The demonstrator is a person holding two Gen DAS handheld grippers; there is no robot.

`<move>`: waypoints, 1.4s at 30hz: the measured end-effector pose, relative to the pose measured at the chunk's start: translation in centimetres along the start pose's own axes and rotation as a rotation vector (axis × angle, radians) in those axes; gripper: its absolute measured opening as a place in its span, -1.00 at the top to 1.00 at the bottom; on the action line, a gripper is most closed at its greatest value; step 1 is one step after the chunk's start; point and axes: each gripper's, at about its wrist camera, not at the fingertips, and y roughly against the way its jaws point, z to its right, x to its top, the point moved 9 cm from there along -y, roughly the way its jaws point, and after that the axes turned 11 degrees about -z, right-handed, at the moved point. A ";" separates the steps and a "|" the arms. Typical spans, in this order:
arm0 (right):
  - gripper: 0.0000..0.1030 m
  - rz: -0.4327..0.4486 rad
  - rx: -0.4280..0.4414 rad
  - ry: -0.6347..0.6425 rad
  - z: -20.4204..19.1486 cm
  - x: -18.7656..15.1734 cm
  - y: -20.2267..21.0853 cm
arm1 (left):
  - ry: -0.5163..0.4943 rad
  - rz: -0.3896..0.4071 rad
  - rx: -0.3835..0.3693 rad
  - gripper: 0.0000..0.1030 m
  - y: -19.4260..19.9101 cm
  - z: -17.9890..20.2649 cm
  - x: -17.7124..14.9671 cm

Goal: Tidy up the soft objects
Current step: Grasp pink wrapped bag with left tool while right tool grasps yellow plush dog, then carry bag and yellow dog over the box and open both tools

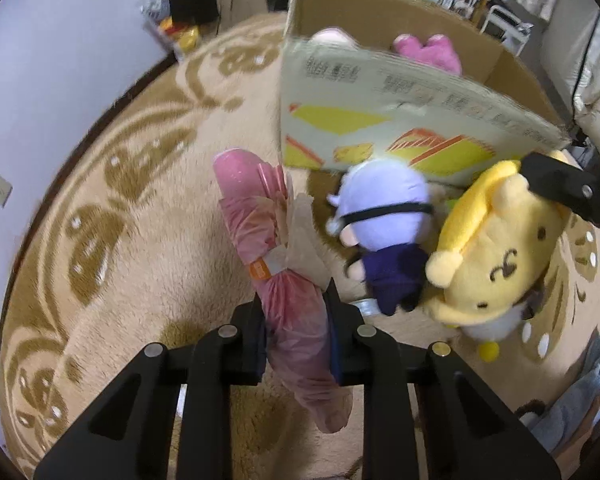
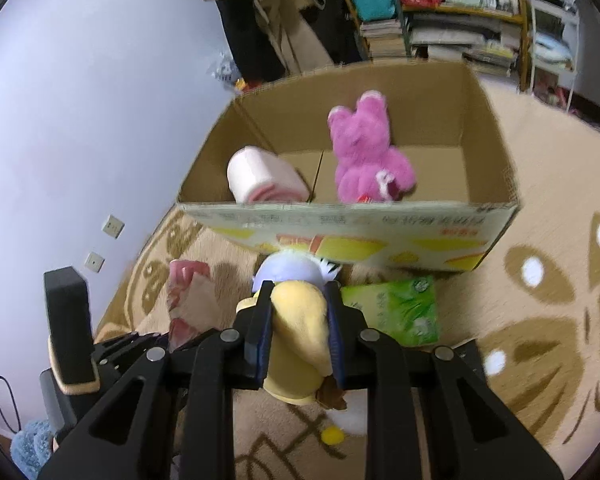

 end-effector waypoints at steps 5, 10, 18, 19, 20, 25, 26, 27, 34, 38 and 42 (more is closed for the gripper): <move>0.52 0.072 -0.017 0.004 0.4 0.3 2.7 | -0.022 0.085 -0.008 0.58 3.2 1.2 0.2; 0.52 0.181 -0.022 0.003 0.6 1.2 6.3 | -0.035 0.195 0.018 0.58 6.4 1.6 0.8; 0.52 0.309 -0.036 -0.009 1.1 2.1 11.4 | -0.065 0.426 0.055 0.58 12.4 1.7 3.5; 0.52 0.327 -0.041 -0.006 1.0 2.3 11.8 | -0.062 0.442 0.051 0.58 13.0 1.7 3.8; 0.52 0.353 -0.052 0.003 1.0 2.7 12.4 | -0.054 0.454 0.037 0.58 13.5 1.6 4.4; 0.52 0.443 -0.075 0.042 0.9 4.4 14.4 | -0.046 0.472 -0.003 0.58 14.6 1.8 6.9; 0.52 0.449 -0.076 0.040 1.0 4.7 14.5 | -0.060 0.486 0.018 0.58 14.9 2.0 7.5; 0.52 0.454 -0.080 0.040 1.2 4.9 14.5 | -0.075 0.500 0.036 0.58 15.1 2.2 8.0; 0.52 0.442 -0.106 0.032 2.2 6.7 13.3 | -0.117 0.528 0.055 0.58 15.1 3.8 11.3; 0.52 0.437 -0.115 0.032 2.6 7.2 12.4 | -0.117 0.516 0.033 0.58 14.1 4.3 12.6; 0.52 0.473 -0.128 0.042 2.7 7.8 12.7 | -0.122 0.502 0.012 0.58 13.1 4.5 13.4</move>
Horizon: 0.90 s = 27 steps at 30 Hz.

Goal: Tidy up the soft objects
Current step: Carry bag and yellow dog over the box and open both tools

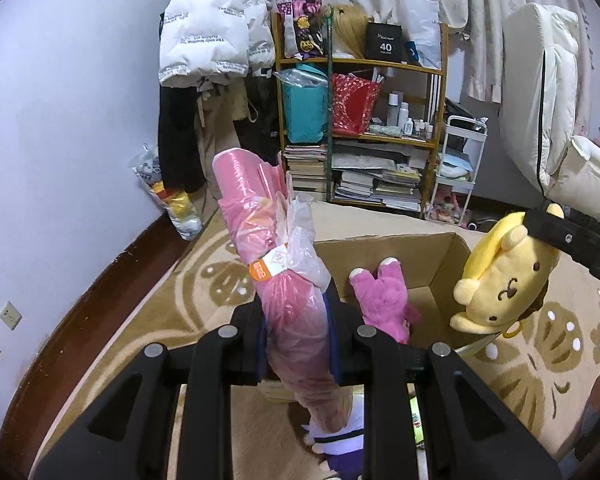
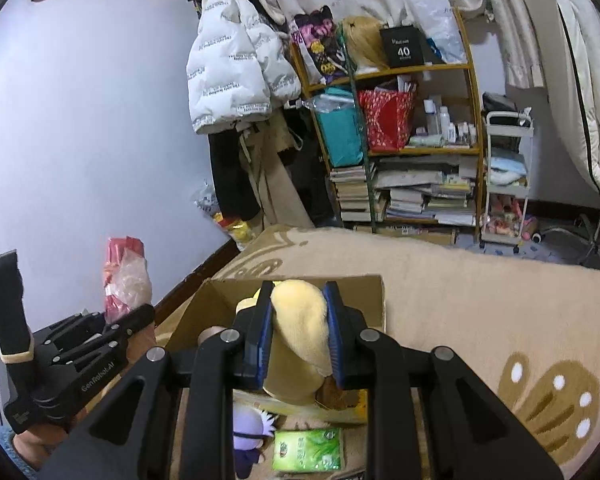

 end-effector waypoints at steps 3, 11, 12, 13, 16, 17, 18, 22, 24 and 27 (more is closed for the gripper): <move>0.52 -0.001 -0.003 0.006 0.4 0.2 -0.4 | 0.006 -0.009 -0.023 0.57 -0.8 0.1 0.0; 0.51 -0.050 -0.007 0.002 1.1 -0.4 -2.5 | -0.020 -0.072 -0.039 0.56 -3.5 1.1 -1.2; 0.51 -0.052 -0.009 0.005 1.0 -0.5 -2.6 | -0.021 -0.079 -0.040 0.55 -3.8 1.2 -1.2; 0.51 -0.055 -0.010 0.014 0.9 -0.5 -2.8 | -0.022 -0.082 -0.040 0.54 -4.0 1.3 -1.3; 0.51 -0.063 -0.017 0.042 0.5 -0.8 -3.1 | -0.017 -0.092 -0.039 0.51 -4.5 1.2 -1.5; 0.51 -0.065 -0.019 0.047 0.4 -1.0 -3.1 | -0.012 -0.097 -0.044 0.51 -4.6 1.2 -1.5; 0.50 -0.071 -0.023 0.052 0.4 -1.0 -3.3 | -0.008 -0.100 -0.047 0.51 -4.7 1.1 -1.6; 0.46 -0.103 -0.019 0.040 0.7 -1.5 -3.8 | 0.004 -0.120 -0.055 0.48 -5.1 0.8 -1.8; 0.42 -0.112 -0.020 0.025 1.0 -1.5 -3.9 | 0.019 -0.134 -0.065 0.47 -5.2 0.6 -1.9; 0.42 -0.100 -0.025 0.029 1.0 -1.4 -3.7 | 0.055 -0.149 -0.090 0.47 -5.4 0.2 -2.0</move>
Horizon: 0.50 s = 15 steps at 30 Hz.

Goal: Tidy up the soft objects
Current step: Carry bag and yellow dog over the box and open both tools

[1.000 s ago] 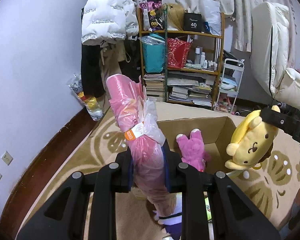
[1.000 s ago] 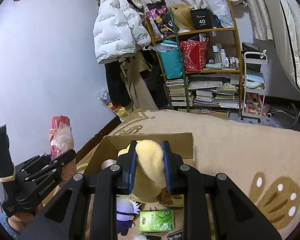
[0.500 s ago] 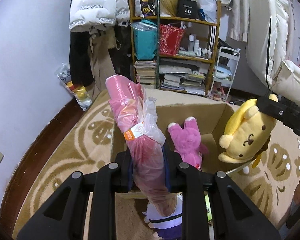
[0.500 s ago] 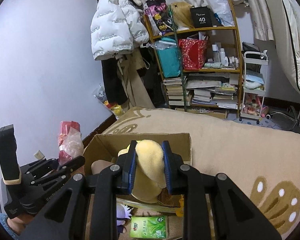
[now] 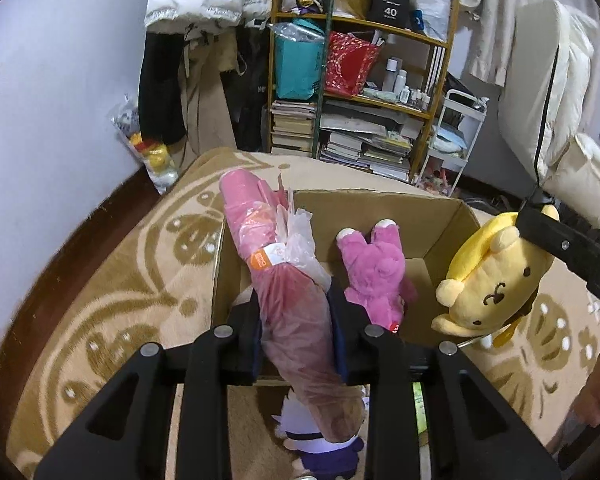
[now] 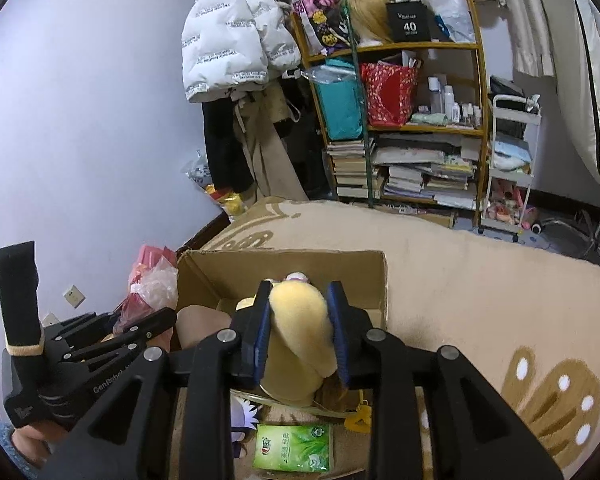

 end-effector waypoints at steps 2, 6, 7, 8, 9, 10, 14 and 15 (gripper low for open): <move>0.42 -0.005 -0.005 0.010 -0.2 -0.1 0.0 | -0.009 -0.006 0.005 0.47 0.0 0.0 0.0; 0.39 -0.015 0.002 0.002 -0.2 -0.2 -0.3 | -0.030 -0.012 0.023 0.36 0.2 0.1 -0.2; 0.39 -0.021 0.009 -0.002 -0.2 -0.2 -0.3 | -0.034 -0.013 0.028 0.28 0.2 0.1 -0.1; 0.39 -0.025 0.013 -0.004 -0.3 -0.2 -0.3 | -0.037 -0.013 0.034 0.24 0.3 0.1 -0.1; 0.39 -0.026 0.012 -0.006 -0.3 -0.2 -0.4 | -0.036 -0.011 0.035 0.15 0.4 0.1 -0.2; 0.39 -0.025 0.001 -0.005 -0.3 -0.2 -0.3 | -0.035 -0.006 0.033 0.02 0.5 0.2 -0.2; 0.30 -0.028 -0.008 0.002 -0.3 -0.3 0.0 | -0.040 0.035 0.029 -0.16 1.7 0.3 0.1; 0.12 -0.027 -0.008 0.000 -0.3 -0.3 0.1 | -0.046 0.038 0.034 -0.27 1.9 0.4 0.1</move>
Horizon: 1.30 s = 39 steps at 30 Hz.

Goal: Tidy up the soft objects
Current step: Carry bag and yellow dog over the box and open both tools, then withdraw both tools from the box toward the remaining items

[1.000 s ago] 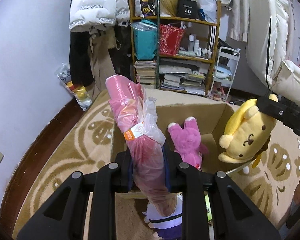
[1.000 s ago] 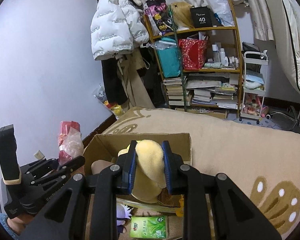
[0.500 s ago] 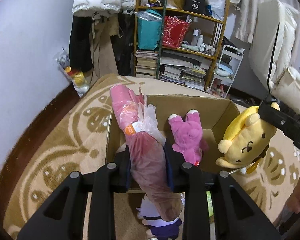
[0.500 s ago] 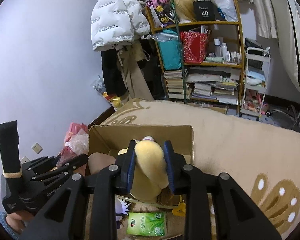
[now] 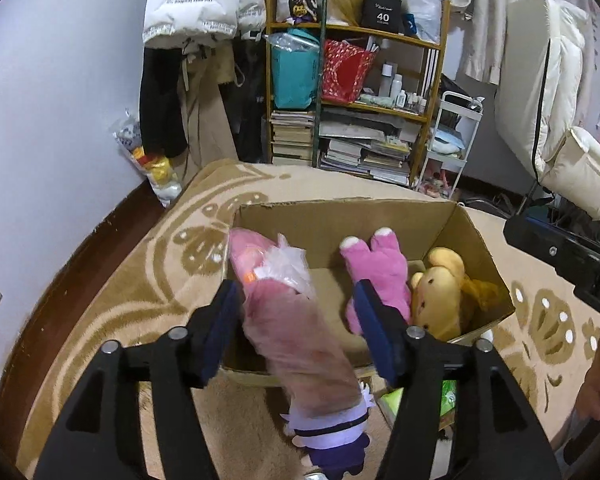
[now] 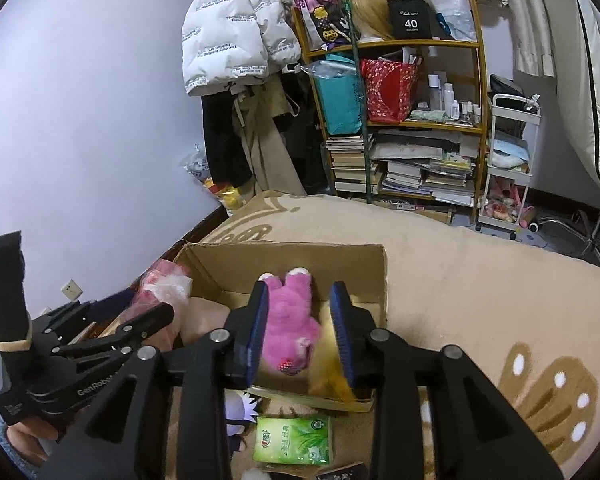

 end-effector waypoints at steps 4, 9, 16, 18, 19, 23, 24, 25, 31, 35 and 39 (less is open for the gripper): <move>-0.20 0.002 0.006 -0.015 0.1 -0.1 0.2 | -0.006 0.005 0.014 -0.54 0.7 -0.2 -0.2; -0.57 -0.012 0.028 -0.037 0.1 -0.6 0.6 | 0.026 -0.006 0.018 -0.74 1.6 -1.0 -0.9; -0.96 -0.075 0.049 -0.095 0.2 -3.2 1.2 | 0.055 -0.031 0.040 -0.91 2.9 -2.0 -2.5; -1.00 -0.117 0.056 -0.120 0.3 -4.1 1.3 | 0.063 -0.033 0.040 -0.92 3.4 -2.2 -2.9; -1.00 -0.128 0.063 -0.131 0.3 -4.5 1.4 | 0.066 -0.037 0.041 -0.92 3.5 -2.3 -3.2; -1.00 -0.155 0.057 -0.151 0.4 -5.8 1.9 | 0.082 -0.062 0.032 -0.92 3.9 -2.6 -4.2; -1.00 -0.162 0.050 -0.149 0.5 -6.0 2.0 | 0.087 -0.075 0.025 -0.92 3.9 -2.6 -4.5; -1.00 -0.169 0.046 -0.150 0.5 -6.3 2.0 | 0.089 -0.091 0.017 -0.92 3.9 -2.6 -4.9; -1.00 -0.220 0.044 -0.174 0.8 -7.8 2.1 | 0.070 -0.162 -0.001 -0.92 3.5 -2.3 -7.0; -1.00 -0.259 0.057 -0.186 0.8 -8.7 2.0 | 0.066 -0.194 -0.002 -0.92 3.0 -2.1 -8.0; -1.00 -0.317 0.035 -0.197 1.1 -9.9 1.3 | 0.053 -0.229 0.002 -0.92 2.0 -2.0 -8.7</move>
